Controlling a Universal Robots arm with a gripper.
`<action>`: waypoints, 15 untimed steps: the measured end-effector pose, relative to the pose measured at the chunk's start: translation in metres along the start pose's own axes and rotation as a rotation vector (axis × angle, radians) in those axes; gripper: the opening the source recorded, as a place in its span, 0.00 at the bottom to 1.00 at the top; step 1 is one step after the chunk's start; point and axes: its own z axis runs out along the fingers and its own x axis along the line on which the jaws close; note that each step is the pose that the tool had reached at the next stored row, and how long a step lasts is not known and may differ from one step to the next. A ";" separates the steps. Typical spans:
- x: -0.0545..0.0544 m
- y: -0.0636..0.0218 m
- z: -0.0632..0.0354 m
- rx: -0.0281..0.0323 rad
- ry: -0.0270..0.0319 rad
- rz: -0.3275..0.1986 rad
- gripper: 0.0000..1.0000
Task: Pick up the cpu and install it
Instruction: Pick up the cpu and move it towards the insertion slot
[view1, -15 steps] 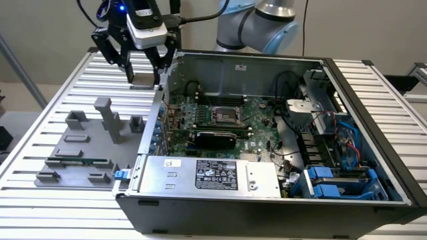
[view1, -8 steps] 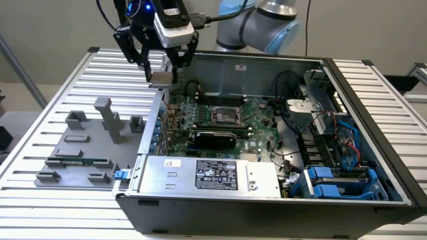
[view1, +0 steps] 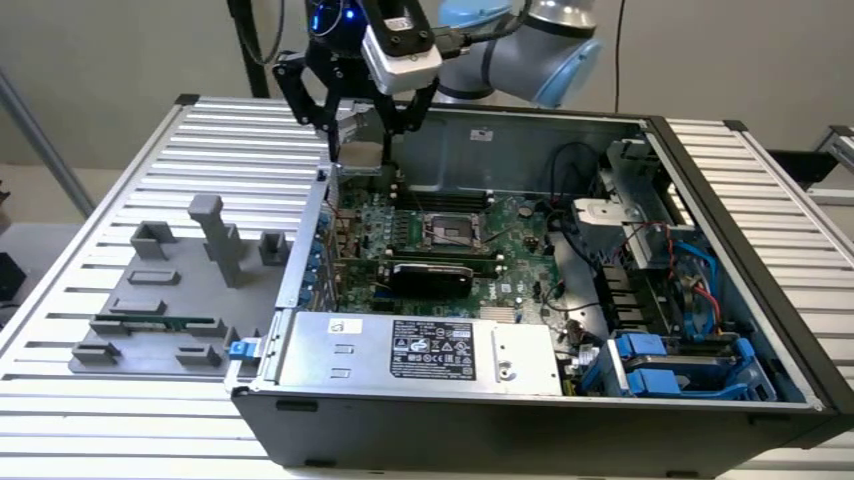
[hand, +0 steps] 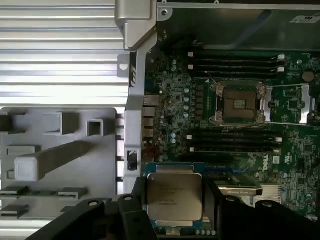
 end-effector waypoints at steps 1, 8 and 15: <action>-0.004 0.0006 -0.0001 -0.0005 0.0000 0.000 0.55; -0.035 0.0056 -0.0004 -0.0035 0.0000 0.000 0.55; -0.057 0.0203 0.0013 -0.0037 0.0001 0.000 0.55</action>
